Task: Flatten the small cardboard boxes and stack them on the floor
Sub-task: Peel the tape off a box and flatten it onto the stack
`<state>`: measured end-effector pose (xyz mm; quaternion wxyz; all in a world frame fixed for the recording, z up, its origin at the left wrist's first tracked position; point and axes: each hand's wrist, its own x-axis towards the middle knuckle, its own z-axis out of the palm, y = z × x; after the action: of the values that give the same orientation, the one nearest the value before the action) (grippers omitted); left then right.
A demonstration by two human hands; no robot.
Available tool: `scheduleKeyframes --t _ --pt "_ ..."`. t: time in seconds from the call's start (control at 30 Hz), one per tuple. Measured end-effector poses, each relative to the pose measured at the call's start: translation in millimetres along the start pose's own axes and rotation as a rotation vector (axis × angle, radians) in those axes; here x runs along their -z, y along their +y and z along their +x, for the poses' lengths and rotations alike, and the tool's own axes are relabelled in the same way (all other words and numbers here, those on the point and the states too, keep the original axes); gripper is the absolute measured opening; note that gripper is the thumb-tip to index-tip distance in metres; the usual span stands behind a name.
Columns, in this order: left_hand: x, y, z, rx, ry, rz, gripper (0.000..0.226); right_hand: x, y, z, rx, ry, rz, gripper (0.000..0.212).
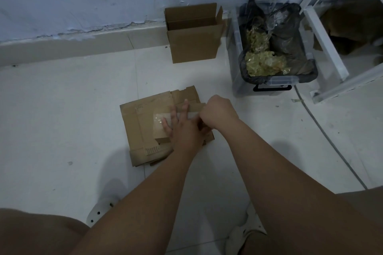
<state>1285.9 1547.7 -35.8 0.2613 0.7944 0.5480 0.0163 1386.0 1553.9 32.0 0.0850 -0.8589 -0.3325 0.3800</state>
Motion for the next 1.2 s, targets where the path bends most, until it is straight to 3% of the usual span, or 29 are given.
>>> scheduleKeyframes --t 0.13,0.2,0.33,0.47,0.57,0.67,0.77,0.97,1.1,1.17,1.2 --pt "1.7 1.3 1.3 0.059 0.086 -0.138 0.024 13.0 3.7 3.7 0.039 -0.121 -0.078 0.013" --pt "1.8 3.6 0.5 0.069 0.113 -0.180 0.019 19.1 7.4 6.6 0.028 -0.160 -0.102 0.025" --pt "1.9 8.6 2.7 0.063 0.112 -0.188 0.016 14.8 20.6 15.1 -0.066 -0.019 0.045 0.026" --pt "2.1 8.8 1.5 0.066 0.123 -0.277 0.017 -3.4 29.7 7.9 -0.072 0.128 -0.136 0.039" --pt "1.9 7.9 -1.4 0.057 0.127 -0.322 0.020 -8.2 39.3 11.1 -0.095 -0.019 0.224 0.045" --pt "0.7 5.5 -3.8 0.051 0.138 -0.341 0.017 -17.1 48.9 8.2 -0.138 -0.218 0.629 0.030" --pt "1.6 4.0 -3.6 0.043 0.148 -0.392 0.022 -31.8 56.8 3.7 -0.131 -0.213 0.837 0.016" --pt "3.0 3.8 -5.1 0.007 0.130 -0.432 0.032 -44.5 77.4 1.9 -0.164 -0.348 1.113 0.030" --pt "6.0 4.3 -3.1 -0.008 0.074 -0.471 0.012 -45.9 74.7 1.9 -0.095 -0.383 1.137 0.043" --pt "9.3 4.8 -0.7 -0.006 0.055 -0.460 0.044 -48.0 71.7 1.8 -0.077 -0.369 1.123 0.045" --pt "10.6 4.6 0.7 0.008 0.068 -0.464 0.046 -49.0 70.4 2.0 -0.074 -0.352 1.118 0.044"
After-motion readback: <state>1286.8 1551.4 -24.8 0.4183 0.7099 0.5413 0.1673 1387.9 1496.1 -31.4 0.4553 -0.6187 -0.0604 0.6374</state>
